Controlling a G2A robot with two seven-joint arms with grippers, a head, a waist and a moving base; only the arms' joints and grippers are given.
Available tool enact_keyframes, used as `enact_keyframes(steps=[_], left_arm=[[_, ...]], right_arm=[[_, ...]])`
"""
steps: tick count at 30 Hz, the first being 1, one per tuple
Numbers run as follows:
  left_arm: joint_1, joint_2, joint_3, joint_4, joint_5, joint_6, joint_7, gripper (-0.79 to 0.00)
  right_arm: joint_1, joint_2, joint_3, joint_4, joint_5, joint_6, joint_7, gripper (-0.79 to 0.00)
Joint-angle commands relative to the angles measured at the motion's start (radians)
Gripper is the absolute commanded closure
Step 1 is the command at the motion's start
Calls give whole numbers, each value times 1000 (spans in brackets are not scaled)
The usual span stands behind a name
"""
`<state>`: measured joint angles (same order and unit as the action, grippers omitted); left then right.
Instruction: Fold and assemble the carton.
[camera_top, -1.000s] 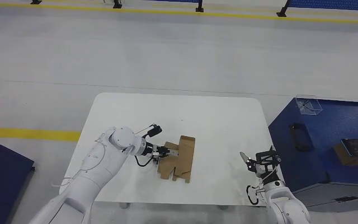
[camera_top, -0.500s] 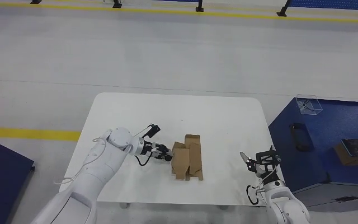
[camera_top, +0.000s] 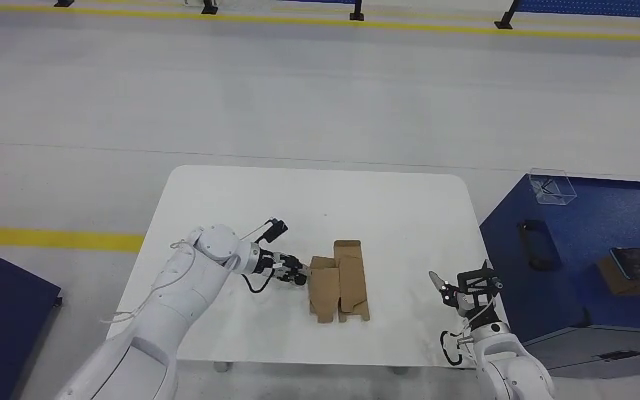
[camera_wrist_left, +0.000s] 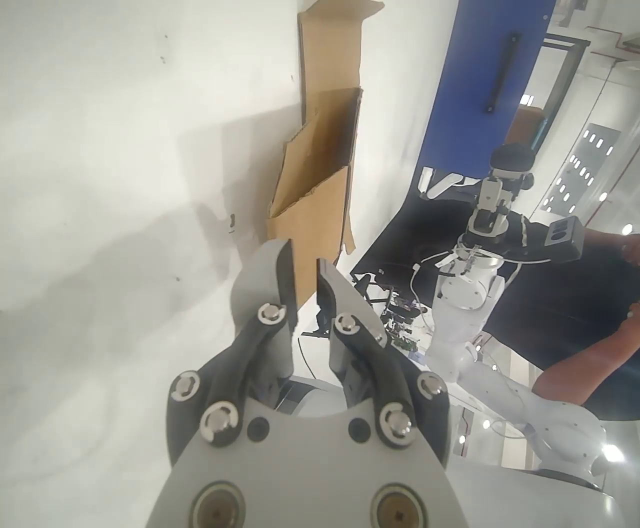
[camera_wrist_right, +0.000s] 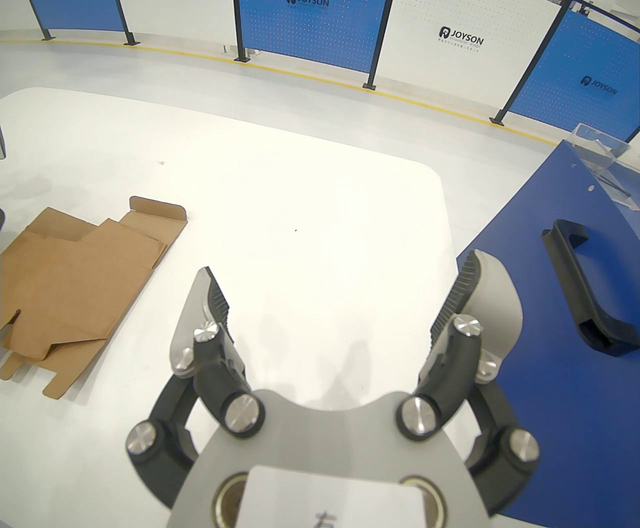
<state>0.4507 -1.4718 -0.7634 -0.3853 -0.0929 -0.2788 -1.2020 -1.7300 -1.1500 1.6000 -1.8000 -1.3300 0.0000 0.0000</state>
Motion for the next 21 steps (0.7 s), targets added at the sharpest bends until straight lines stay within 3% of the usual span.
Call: enact_keyframes(steps=[1,7,17,19,20,21], left_arm=[[0,0,0,0,0,0,1,-785],[5,0,-1,-3,-5,3,0,-785],[57,15,-34,-83,-45,11,-18,-785],[62,16,-38,-90,-55,17,-27,-413],[64,17,-40,-91,-56,14,-25,-385],[66,18,-41,-90,-54,16,-25,-308]], right_arm=[[0,0,0,0,0,0,0,-785],[0,0,0,0,0,0,0,-785],[0,0,0,0,0,0,0,-785],[0,0,0,0,0,0,0,-785],[0,0,0,0,0,0,0,-785],[0,0,0,0,0,0,0,-785]])
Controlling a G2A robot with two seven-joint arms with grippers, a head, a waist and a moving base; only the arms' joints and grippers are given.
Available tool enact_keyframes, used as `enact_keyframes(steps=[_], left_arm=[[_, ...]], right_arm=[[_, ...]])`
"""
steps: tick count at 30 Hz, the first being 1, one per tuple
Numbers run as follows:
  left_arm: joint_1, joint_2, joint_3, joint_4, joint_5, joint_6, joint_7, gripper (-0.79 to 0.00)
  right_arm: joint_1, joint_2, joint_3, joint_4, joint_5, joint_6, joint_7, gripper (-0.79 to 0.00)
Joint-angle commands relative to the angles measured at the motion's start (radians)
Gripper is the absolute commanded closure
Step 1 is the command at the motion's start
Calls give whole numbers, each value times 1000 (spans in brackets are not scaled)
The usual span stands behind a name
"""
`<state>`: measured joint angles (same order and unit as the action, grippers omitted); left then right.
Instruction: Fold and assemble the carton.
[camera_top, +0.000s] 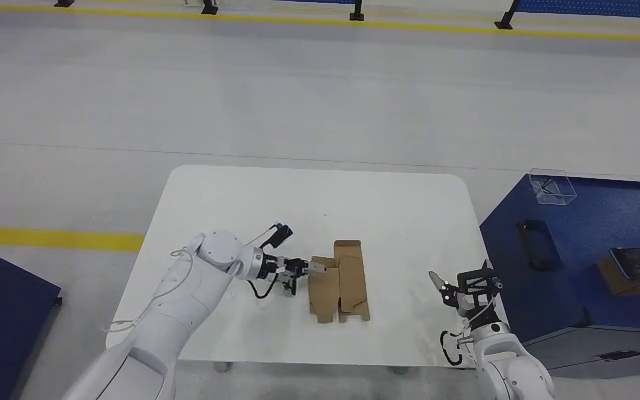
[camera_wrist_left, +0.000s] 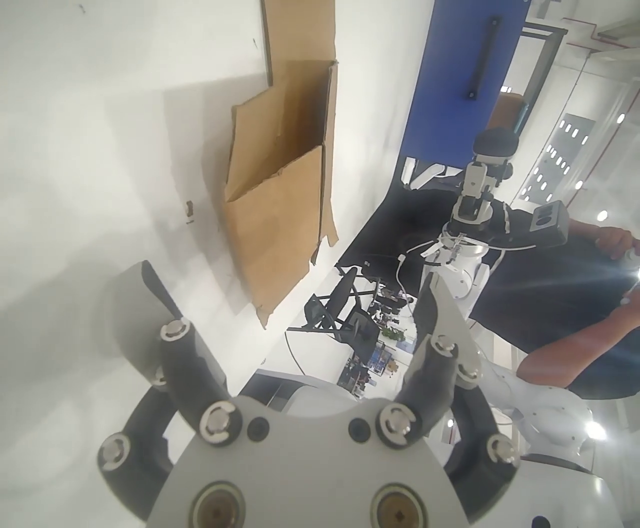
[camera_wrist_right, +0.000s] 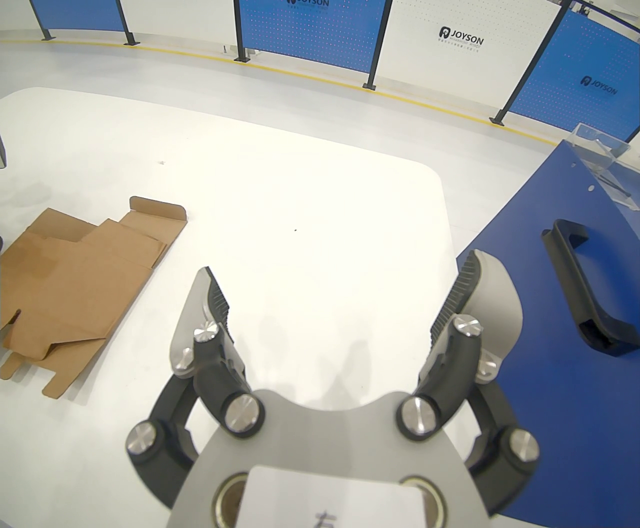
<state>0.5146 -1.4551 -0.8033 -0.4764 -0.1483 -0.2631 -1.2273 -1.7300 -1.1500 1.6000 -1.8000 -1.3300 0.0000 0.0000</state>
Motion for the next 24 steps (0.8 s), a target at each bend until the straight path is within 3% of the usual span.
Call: enact_keyframes(steps=[1,6,13,24], left_arm=[[2,1,0,4,5,8,1,-292],[6,-2,5,12,18,32,10,-225],[12,-17,16,36,7,32,-7,-219],[-12,-48,12,149,-45,-5,-9,-200]], right_arm=[[0,0,0,0,0,0,0,-785],[0,0,0,0,0,0,0,-785],[0,0,0,0,0,0,0,-785],[0,0,0,0,0,0,0,-785]])
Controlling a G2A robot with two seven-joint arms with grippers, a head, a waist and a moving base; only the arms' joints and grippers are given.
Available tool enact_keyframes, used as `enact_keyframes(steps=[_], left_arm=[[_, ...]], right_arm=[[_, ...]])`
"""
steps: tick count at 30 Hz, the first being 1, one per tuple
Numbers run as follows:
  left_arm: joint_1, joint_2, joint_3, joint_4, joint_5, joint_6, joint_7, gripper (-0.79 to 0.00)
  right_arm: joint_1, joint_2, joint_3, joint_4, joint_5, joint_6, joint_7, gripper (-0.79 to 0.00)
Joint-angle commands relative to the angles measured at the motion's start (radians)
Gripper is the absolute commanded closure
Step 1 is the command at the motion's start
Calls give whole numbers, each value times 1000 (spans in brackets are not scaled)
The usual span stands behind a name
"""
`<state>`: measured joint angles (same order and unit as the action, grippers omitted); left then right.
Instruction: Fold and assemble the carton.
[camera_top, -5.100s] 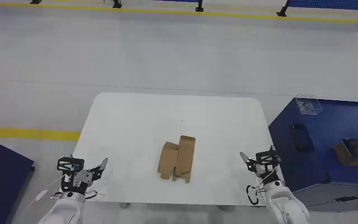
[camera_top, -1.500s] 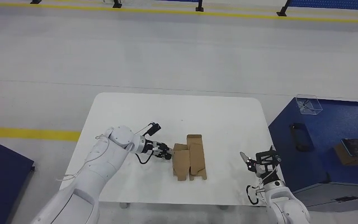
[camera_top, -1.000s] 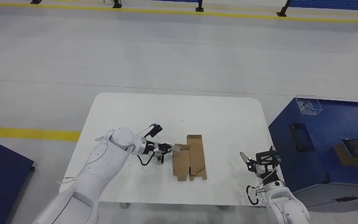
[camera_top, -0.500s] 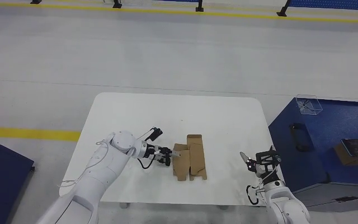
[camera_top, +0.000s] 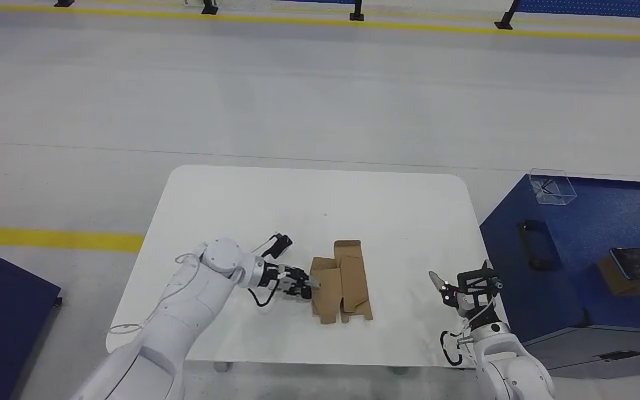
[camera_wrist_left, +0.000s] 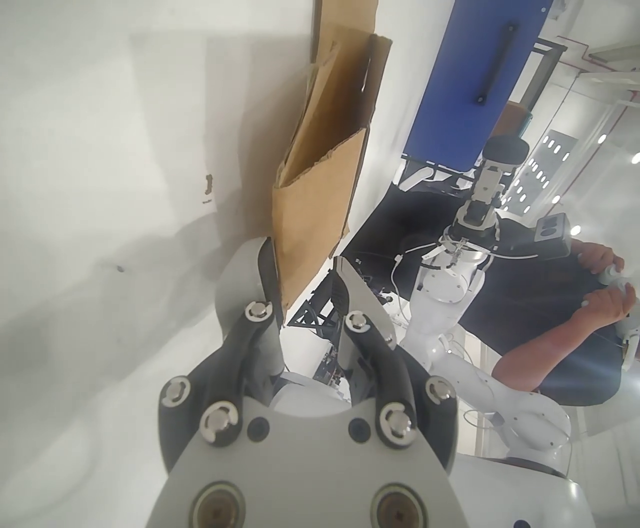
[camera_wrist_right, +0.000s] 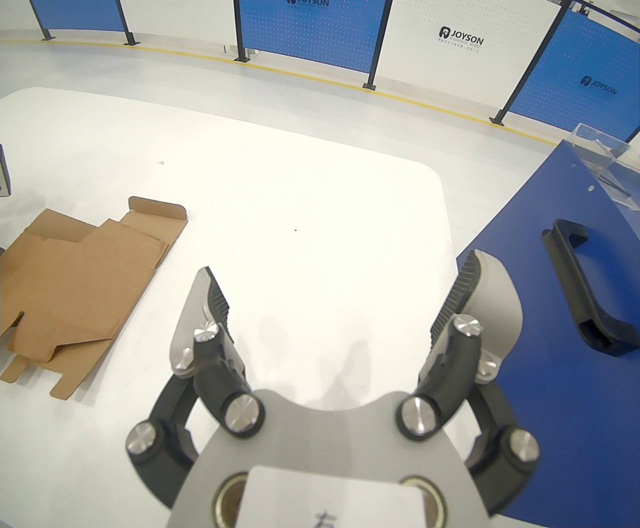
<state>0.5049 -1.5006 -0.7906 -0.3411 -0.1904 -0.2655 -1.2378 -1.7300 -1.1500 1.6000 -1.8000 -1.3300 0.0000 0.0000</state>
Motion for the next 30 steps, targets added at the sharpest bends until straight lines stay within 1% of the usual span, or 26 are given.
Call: enact_keyframes(steps=[1,6,8,10,11,12,14,17,21,24,26,27,28,30], left_arm=[[-5,-4,-1,23,-2,-3,7,-182],[-7,-16,2,48,-1,-12,27,-160],[-7,-22,7,55,8,-19,49,-132],[-4,-27,11,60,16,-19,63,-132],[-4,-30,13,62,18,-19,66,-120],[-3,-32,14,65,20,-19,71,-102],[-5,-37,16,71,24,-22,79,0],[-6,-44,10,83,10,-28,67,0],[-14,-43,-3,97,-11,-62,37,0],[-19,-39,-16,97,-30,-110,-1,0],[-27,-30,-35,92,-56,-157,-46,0],[-30,-26,-42,85,-66,-183,-65,0],[-30,-21,-49,80,-73,-207,-79,0],[-24,-10,-62,36,-88,-234,-83,0]], right_arm=[[0,0,0,0,0,0,0,-785],[0,0,0,0,0,0,0,-785],[0,0,0,0,0,0,0,-785],[0,0,0,0,0,0,0,-785],[0,0,0,0,0,0,0,-785],[0,0,0,0,0,0,0,-785],[0,0,0,0,0,0,0,-785],[0,0,0,0,0,0,0,-785],[0,0,0,0,0,0,0,-785],[0,0,0,0,0,0,0,-785],[0,0,0,0,0,0,0,-785],[7,-1,8,-5,45,-6,11,-785],[15,-1,21,-13,117,-53,68,-785],[40,7,80,-40,323,-198,241,-785]])
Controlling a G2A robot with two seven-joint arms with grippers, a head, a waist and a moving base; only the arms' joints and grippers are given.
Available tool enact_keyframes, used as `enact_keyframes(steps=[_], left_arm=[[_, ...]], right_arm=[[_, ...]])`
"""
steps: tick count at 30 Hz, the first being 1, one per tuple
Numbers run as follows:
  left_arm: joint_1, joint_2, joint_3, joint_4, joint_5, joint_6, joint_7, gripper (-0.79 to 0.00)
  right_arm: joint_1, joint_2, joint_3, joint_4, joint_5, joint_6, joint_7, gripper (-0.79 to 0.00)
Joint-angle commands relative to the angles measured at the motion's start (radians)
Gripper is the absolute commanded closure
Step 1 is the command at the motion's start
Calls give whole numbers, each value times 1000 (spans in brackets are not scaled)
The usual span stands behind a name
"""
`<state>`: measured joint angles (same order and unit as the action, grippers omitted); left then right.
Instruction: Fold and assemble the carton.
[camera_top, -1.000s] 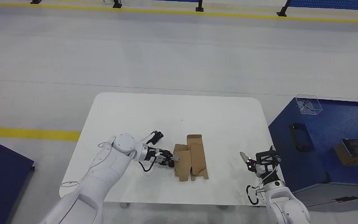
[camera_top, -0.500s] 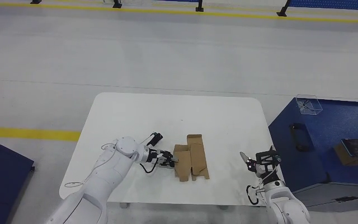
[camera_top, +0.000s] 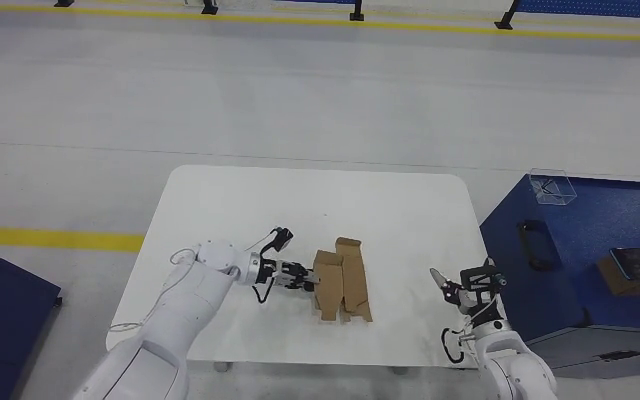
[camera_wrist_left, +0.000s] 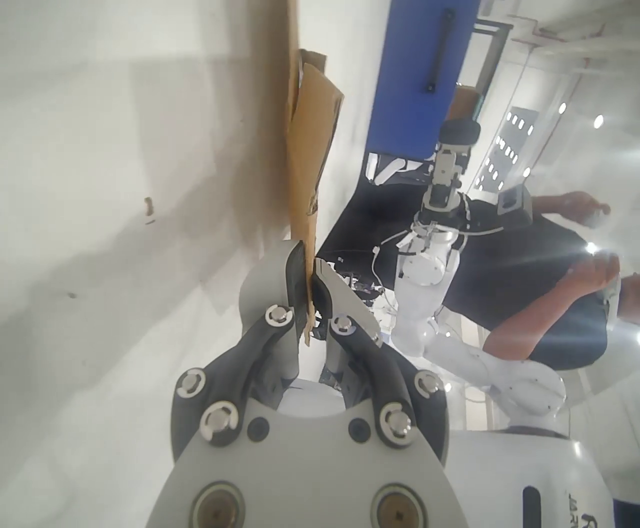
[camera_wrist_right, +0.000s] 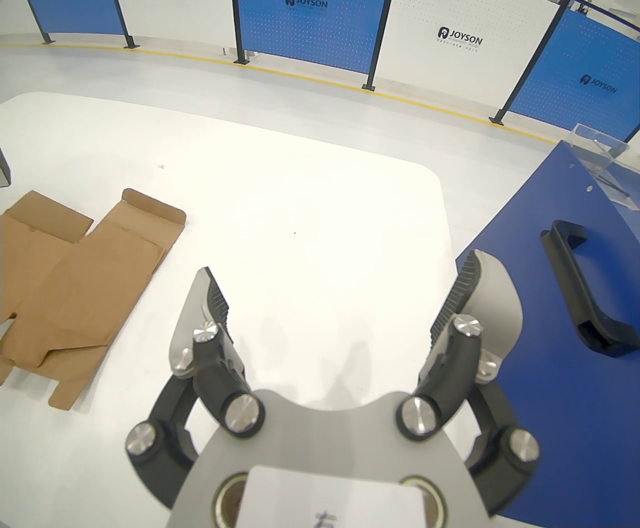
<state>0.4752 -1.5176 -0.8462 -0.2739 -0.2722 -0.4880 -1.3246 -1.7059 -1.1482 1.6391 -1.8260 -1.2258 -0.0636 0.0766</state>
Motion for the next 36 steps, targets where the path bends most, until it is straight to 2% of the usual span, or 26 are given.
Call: enact_keyframes(steps=[1,3,5,6,7,9,11,25,27,29,31,36], left_arm=[[14,14,-8,-66,-7,-14,6,0],[35,30,-14,-136,-8,-25,17,0],[69,54,-20,-229,-7,-23,15,0],[96,73,-26,-299,-6,-24,16,0],[117,89,-35,-342,-6,-22,15,0],[161,120,-59,-435,-17,-22,15,0],[161,120,-59,-435,-17,-22,15,0],[161,120,-59,-435,-17,-22,15,0],[177,121,-76,-444,-67,1,28,0],[194,136,-133,-472,-193,28,-35,0],[215,157,-181,-522,-277,90,-97,0],[282,211,-257,-659,-277,159,-166,0]], right_arm=[[30,11,75,-18,331,-203,267,-785],[61,21,124,-13,515,-297,455,-785],[113,34,165,15,725,-344,665,-785],[152,42,172,39,870,-350,810,-785],[185,49,176,58,944,-349,910,-785],[244,58,172,104,1057,-315,1034,-785],[295,65,151,132,1124,-275,1126,-785],[295,65,151,132,1124,-275,1126,-785],[294,63,144,131,1140,-265,1112,-785],[305,57,106,149,1324,-153,1133,-785],[331,57,89,171,1445,-54,1170,-785],[377,50,12,207,1649,115,1224,-785]])
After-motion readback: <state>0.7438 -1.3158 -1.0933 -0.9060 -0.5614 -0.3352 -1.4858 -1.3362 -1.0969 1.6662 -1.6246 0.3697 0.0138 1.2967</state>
